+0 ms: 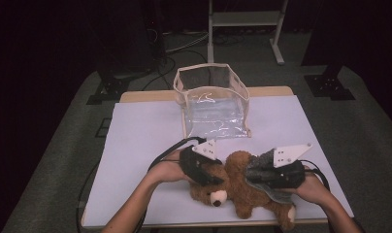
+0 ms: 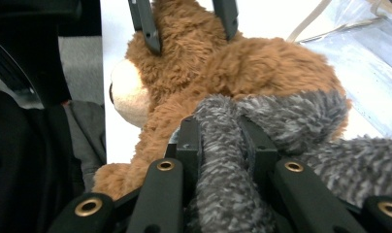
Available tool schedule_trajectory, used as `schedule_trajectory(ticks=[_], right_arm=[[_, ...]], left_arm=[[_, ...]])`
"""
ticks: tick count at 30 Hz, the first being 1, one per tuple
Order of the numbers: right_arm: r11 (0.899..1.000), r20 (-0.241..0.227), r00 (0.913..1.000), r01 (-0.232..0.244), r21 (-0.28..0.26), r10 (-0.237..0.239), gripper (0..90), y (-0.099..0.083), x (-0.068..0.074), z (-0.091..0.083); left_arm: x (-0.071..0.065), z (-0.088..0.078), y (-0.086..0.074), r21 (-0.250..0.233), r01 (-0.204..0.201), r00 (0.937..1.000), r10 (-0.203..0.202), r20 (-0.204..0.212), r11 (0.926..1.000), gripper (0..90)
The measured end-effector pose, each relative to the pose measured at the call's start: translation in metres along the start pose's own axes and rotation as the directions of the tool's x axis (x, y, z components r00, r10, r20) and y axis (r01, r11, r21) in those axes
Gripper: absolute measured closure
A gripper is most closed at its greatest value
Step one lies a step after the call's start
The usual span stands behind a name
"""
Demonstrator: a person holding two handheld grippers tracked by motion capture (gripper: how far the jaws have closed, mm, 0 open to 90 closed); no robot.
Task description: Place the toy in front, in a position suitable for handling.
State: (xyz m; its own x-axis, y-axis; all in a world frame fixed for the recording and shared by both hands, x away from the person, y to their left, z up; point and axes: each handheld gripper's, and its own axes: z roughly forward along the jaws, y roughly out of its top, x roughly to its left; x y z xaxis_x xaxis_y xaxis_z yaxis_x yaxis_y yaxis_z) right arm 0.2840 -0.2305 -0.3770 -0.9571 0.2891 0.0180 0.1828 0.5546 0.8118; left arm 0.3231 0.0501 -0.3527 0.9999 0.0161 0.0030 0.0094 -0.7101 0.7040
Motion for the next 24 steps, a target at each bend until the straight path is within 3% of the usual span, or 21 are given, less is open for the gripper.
schedule_trajectory(ticks=[2,3,5,7,10,15,17,20,24], right_arm=[[1.0,0.0,1.0,0.006,0.008,-0.006,72.9,0.002,0.0,0.001],[1.0,0.001,1.0,0.004,0.009,-0.004,72.9,0.002,0.001,0.001],[1.0,0.003,1.0,-0.003,0.001,0.003,72.8,0.0,0.001,-0.002],[1.0,0.004,1.0,0.003,-0.003,-0.003,72.6,-0.001,0.001,-0.007],[1.0,0.026,0.9996,0.006,-0.018,-0.005,71.7,0.0,-0.004,-0.026],[0.998,0.067,0.9966,-0.045,-0.045,0.048,71.7,-0.004,-0.023,-0.054],[0.997,0.059,0.9957,-0.07,-0.038,0.072,71.7,-0.005,-0.03,-0.052],[0.997,0.028,0.9967,-0.076,0.02,0.076,71.9,-0.007,-0.029,-0.032],[0.996,0.011,0.9963,-0.085,0.014,0.085,72.4,-0.01,-0.024,-0.025]], left_arm=[[0.003,0.001,0.003,-0.005,0.021,0.9998,-0.021,-0.004,0.9998,38.8],[0.004,0.005,0.003,0.017,0.017,0.9999,-0.017,0.001,0.9997,40.5],[0.003,0.015,0.001,0.058,0.019,0.9993,-0.021,0.032,0.9981,44.6],[0.0,0.021,-0.002,0.052,0.017,0.9988,-0.02,0.044,0.9985,46.1],[-0.006,0.02,-0.003,0.047,0.003,0.9995,-0.004,0.03,0.9989,47.3],[-0.01,0.02,-0.004,0.042,-0.009,0.9996,0.008,0.026,0.9991,47.3],[-0.01,0.02,-0.004,0.039,-0.008,0.9996,0.007,0.026,0.9992,47.2],[-0.008,0.019,-0.003,0.04,-0.011,0.9996,0.01,0.025,0.9991,45.4],[-0.002,0.017,0.005,0.031,-0.004,1.0,0.004,0.0,0.9995,36.1]])
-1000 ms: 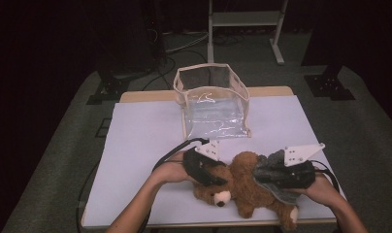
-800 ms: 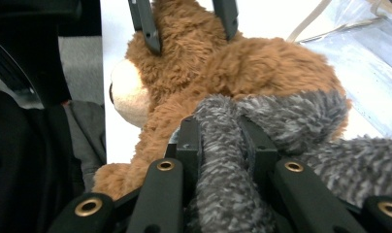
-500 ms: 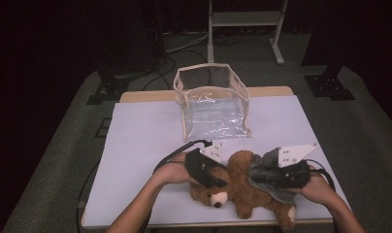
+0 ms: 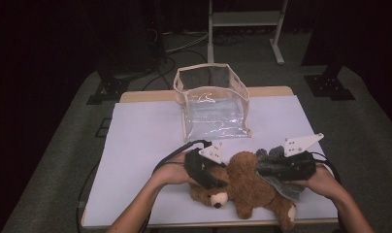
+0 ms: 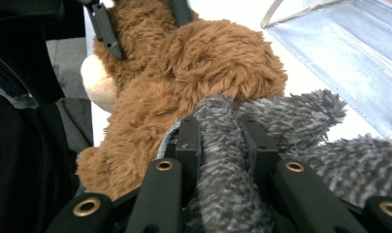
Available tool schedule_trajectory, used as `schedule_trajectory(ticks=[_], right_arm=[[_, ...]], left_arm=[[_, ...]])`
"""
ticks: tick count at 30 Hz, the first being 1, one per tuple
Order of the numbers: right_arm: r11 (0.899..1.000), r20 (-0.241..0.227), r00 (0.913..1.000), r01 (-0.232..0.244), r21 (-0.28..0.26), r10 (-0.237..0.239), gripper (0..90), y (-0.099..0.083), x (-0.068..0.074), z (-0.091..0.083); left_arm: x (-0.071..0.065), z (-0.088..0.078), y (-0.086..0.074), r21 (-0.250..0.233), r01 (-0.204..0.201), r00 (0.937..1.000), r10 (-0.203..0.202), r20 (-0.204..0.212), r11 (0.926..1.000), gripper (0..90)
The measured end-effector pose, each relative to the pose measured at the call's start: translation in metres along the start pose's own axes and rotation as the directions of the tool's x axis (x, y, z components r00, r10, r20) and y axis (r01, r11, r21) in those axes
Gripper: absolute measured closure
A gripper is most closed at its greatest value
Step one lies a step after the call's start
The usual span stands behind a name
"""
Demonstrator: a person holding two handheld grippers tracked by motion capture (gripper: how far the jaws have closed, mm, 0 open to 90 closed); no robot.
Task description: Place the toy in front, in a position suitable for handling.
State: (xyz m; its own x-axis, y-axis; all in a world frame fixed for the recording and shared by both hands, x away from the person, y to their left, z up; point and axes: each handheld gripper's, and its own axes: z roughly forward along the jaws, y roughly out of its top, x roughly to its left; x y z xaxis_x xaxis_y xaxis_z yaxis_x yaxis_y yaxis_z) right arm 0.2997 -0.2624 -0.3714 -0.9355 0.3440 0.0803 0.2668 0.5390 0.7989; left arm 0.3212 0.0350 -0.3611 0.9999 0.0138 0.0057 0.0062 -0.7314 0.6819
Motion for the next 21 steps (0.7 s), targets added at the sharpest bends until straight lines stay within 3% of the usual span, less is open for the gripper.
schedule_trajectory(ticks=[4,7,15,16,19,21], right_arm=[[1.0,-0.012,0.9999,-0.001,-0.019,0.0,72.6,-0.006,0.007,-0.002],[0.999,-0.015,0.9997,0.016,-0.032,-0.017,72.6,-0.008,0.012,-0.003],[0.998,-0.019,0.9989,0.043,-0.053,-0.044,72.6,-0.012,0.021,-0.002],[0.998,-0.02,0.9988,0.044,-0.055,-0.045,72.6,-0.013,0.022,-0.002],[0.997,-0.024,0.9985,0.047,-0.057,-0.049,72.6,-0.013,0.023,-0.002],[0.997,-0.022,0.9985,0.049,-0.06,-0.051,72.5,-0.014,0.023,-0.003]], left_arm=[[0.005,0.004,0.014,-0.008,-0.015,0.9999,0.015,0.002,0.9999,33.2],[0.007,0.007,0.028,-0.032,-0.023,0.9993,0.024,0.028,0.9992,33.2],[0.011,0.022,0.053,-0.005,-0.053,0.997,0.053,0.056,0.9986,33.2],[0.01,0.023,0.054,0.002,-0.064,0.9951,0.064,0.076,0.9979,36.4],[0.008,0.028,0.055,0.039,-0.087,0.9942,0.085,0.066,0.9954,47.9],[0.008,0.027,0.052,0.02,-0.081,0.9943,0.08,0.071,0.9965,54.9]])
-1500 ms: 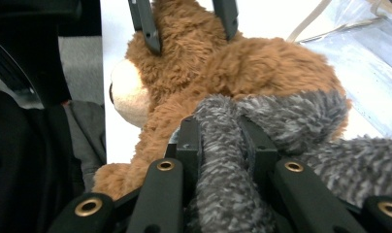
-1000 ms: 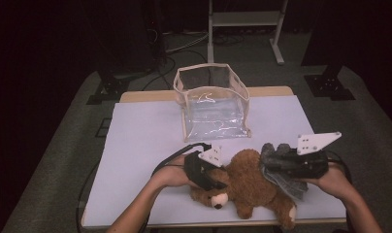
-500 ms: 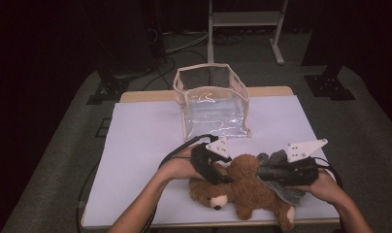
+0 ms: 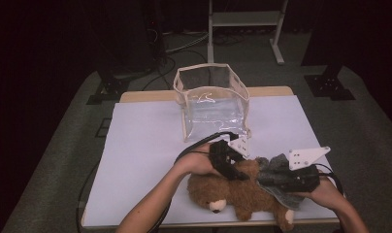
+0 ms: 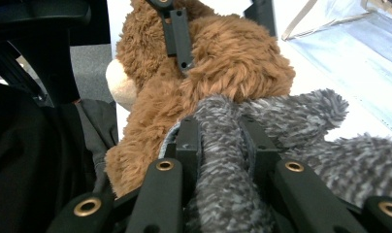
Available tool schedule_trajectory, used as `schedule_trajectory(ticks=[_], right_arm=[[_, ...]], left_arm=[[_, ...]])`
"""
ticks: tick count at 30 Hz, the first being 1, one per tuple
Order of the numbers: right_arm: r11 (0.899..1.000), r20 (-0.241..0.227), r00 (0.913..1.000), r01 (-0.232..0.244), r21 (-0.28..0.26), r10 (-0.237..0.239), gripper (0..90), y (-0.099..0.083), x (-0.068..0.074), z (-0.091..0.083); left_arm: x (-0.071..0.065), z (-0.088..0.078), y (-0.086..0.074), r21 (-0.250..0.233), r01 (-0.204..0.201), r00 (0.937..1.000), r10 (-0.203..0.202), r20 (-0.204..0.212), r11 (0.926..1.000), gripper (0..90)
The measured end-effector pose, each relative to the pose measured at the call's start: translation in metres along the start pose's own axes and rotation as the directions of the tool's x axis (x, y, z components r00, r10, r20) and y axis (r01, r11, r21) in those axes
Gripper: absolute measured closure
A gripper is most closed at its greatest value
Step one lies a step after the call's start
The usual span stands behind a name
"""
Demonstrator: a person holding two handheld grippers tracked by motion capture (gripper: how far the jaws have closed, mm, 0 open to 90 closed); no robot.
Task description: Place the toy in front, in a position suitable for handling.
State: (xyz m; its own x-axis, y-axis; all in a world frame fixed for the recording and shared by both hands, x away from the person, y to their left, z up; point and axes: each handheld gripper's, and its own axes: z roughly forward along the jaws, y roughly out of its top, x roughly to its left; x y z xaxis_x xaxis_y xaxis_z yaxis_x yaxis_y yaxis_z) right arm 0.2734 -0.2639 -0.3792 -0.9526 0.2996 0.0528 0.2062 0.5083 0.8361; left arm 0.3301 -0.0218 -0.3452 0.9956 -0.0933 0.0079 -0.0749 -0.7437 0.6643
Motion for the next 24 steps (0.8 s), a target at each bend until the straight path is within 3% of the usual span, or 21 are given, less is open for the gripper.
schedule_trajectory(ticks=[5,11,13,19,22,24], right_arm=[[1.0,0.016,0.9998,0.01,-0.012,-0.01,72.1,0.0,0.001,-0.003],[0.998,0.061,0.9975,0.037,-0.046,-0.034,72.3,0.008,-0.003,-0.025],[0.998,0.057,0.9979,0.033,-0.06,-0.03,72.3,0.012,-0.006,-0.029],[0.999,0.059,0.9976,0.038,-0.035,-0.036,72.0,0.026,-0.015,-0.016],[0.998,0.05,0.9986,0.023,-0.067,-0.019,72.0,0.031,-0.022,-0.013],[0.998,0.078,0.9966,0.03,-0.052,-0.025,71.9,0.035,-0.024,-0.013]], left_arm=[[-0.004,-0.004,-0.005,-0.039,-0.012,0.9998,0.011,-0.016,0.9992,60.0],[-0.014,-0.016,-0.011,-0.069,-0.032,0.9976,0.028,-0.063,0.9971,60.2],[-0.015,-0.019,-0.016,-0.082,-0.022,0.9976,0.016,-0.067,0.9964,60.2],[-0.018,-0.027,-0.032,-0.1,0.005,0.9967,-0.013,-0.08,0.9949,60.4],[-0.019,-0.031,-0.038,-0.109,0.015,0.9963,-0.024,-0.083,0.994,60.4],[-0.019,-0.032,-0.042,-0.111,0.016,0.996,-0.025,-0.086,0.9937,60.5]])
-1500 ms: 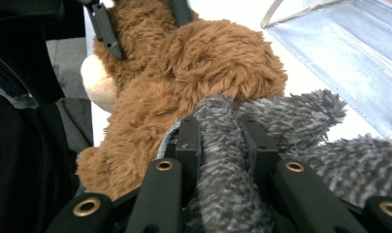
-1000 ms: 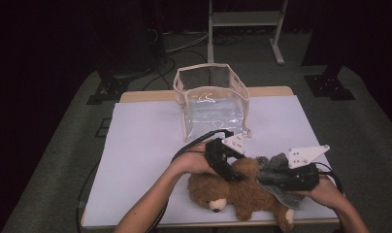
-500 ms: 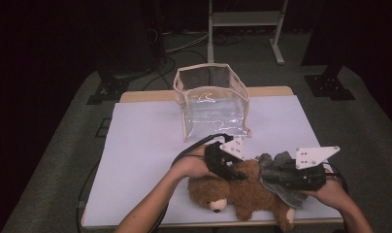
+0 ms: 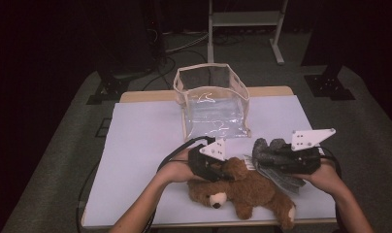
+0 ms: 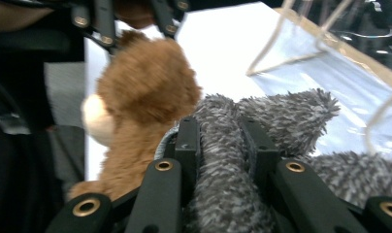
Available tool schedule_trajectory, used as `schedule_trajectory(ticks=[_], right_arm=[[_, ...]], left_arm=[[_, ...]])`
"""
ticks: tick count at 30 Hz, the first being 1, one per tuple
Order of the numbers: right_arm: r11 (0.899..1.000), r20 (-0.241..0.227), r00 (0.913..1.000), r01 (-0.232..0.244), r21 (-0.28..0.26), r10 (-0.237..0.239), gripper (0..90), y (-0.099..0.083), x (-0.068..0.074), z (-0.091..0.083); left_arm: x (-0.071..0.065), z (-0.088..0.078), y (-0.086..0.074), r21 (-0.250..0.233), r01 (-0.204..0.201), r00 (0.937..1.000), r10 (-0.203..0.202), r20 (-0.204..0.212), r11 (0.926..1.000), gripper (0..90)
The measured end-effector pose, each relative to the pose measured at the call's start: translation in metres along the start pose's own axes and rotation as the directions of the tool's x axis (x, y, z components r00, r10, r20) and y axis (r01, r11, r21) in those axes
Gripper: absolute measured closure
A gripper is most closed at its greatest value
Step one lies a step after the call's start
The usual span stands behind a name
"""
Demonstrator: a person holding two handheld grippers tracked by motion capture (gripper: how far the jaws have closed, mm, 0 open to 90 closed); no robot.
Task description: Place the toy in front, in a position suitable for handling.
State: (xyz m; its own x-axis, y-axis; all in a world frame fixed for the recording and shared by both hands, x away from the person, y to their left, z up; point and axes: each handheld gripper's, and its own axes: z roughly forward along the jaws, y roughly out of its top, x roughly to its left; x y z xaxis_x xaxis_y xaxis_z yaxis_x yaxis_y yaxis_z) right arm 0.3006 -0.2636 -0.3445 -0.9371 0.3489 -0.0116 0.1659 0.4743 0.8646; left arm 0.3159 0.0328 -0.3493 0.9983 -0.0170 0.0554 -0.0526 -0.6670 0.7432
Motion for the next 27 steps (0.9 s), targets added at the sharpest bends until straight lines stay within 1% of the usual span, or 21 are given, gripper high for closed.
schedule_trajectory(ticks=[2,4,5,7,9,10,11,12,14,16,17,18,20,21,23,25,26,27], right_arm=[[1.0,0.018,0.9998,0.005,-0.003,-0.005,71.9,0.004,-0.002,0.0],[1.0,0.024,0.9997,0.005,-0.001,-0.005,71.9,0.008,-0.004,0.001],[1.0,0.027,0.9996,0.005,0.008,-0.006,71.9,0.009,-0.004,0.003],[0.999,0.018,0.9998,0.008,0.039,-0.009,71.9,0.012,-0.005,0.01],[0.996,0.009,0.9993,0.037,0.077,-0.038,71.9,0.016,-0.003,0.019],[0.996,-0.003,0.9989,0.047,0.082,-0.047,71.9,0.019,0.0,0.024],[0.994,-0.018,0.9976,0.068,0.084,-0.067,71.9,0.023,0.003,0.028],[0.993,-0.036,0.996,0.084,0.078,-0.081,71.9,0.027,0.007,0.032],[0.993,-0.091,0.9907,0.106,0.044,-0.101,71.9,0.036,0.015,0.038],[0.993,-0.131,0.9843,0.121,0.011,-0.118,71.9,0.045,0.021,0.042],[0.992,-0.145,0.982,0.123,0.005,-0.121,71.9,0.047,0.024,0.045],[0.992,-0.151,0.9806,0.128,0.013,-0.124,71.8,0.048,0.025,0.048],[0.992,-0.166,0.9794,0.121,0.028,-0.115,71.8,0.046,0.025,0.053],[0.992,-0.164,0.9805,0.116,0.04,-0.108,71.8,0.044,0.024,0.055],[0.99,-0.152,0.9835,0.112,0.084,-0.099,71.8,0.036,0.023,0.058],[0.984,-0.134,0.9858,0.119,0.136,-0.101,71.7,0.029,0.021,0.059],[0.983,-0.126,0.9874,0.114,0.147,-0.096,71.7,0.027,0.02,0.058],[0.983,-0.128,0.9873,0.112,0.142,-0.094,71.6,0.027,0.02,0.056]], left_arm=[[-0.001,-0.001,-0.004,-0.003,0.01,1.0,-0.01,-0.001,0.9999,60.7],[-0.001,-0.002,-0.007,-0.002,0.016,0.9999,-0.016,-0.001,0.9999,61.0],[0.0,-0.002,-0.009,0.003,0.014,0.9999,-0.014,0.001,0.9999,61.2],[0.0,-0.002,-0.01,0.0,0.021,0.9998,-0.021,-0.001,0.9998,61.2],[-0.001,-0.002,-0.01,-0.005,0.022,0.9997,-0.022,-0.001,0.9997,61.2],[-0.001,-0.002,-0.01,-0.006,0.022,0.9997,-0.022,-0.001,0.9997,61.2],[-0.001,-0.002,-0.011,-0.007,0.021,0.9998,-0.021,-0.001,0.9998,61.2],[-0.001,-0.002,-0.011,-0.007,0.022,0.9998,-0.022,-0.002,0.9997,61.2],[-0.001,-0.002,-0.011,-0.005,0.022,0.9998,-0.022,-0.004,0.9997,61.2],[-0.001,-0.003,-0.012,-0.001,0.022,0.9998,-0.022,-0.002,0.9998,61.4],[-0.002,-0.003,-0.013,0.002,0.024,0.9997,-0.024,-0.003,0.9997,61.4],[-0.002,-0.003,-0.014,0.006,0.023,0.9997,-0.023,-0.005,0.9997,61.4],[-0.003,-0.003,-0.015,0.012,0.017,0.9998,-0.017,-0.007,0.9998,61.3],[-0.004,-0.003,-0.016,0.009,0.02,0.9998,-0.02,-0.007,0.9998,61.2],[-0.004,-0.003,-0.017,0.002,0.026,0.9997,-0.026,-0.006,0.9997,61.2],[-0.004,-0.002,-0.017,-0.003,0.027,0.9996,-0.027,-0.004,0.9996,61.3],[-0.004,-0.002,-0.016,-0.002,0.024,0.9997,-0.024,-0.004,0.9997,61.3],[-0.004,-0.002,-0.016,-0.001,0.02,0.9998,-0.02,-0.003,0.9998,61.3]])
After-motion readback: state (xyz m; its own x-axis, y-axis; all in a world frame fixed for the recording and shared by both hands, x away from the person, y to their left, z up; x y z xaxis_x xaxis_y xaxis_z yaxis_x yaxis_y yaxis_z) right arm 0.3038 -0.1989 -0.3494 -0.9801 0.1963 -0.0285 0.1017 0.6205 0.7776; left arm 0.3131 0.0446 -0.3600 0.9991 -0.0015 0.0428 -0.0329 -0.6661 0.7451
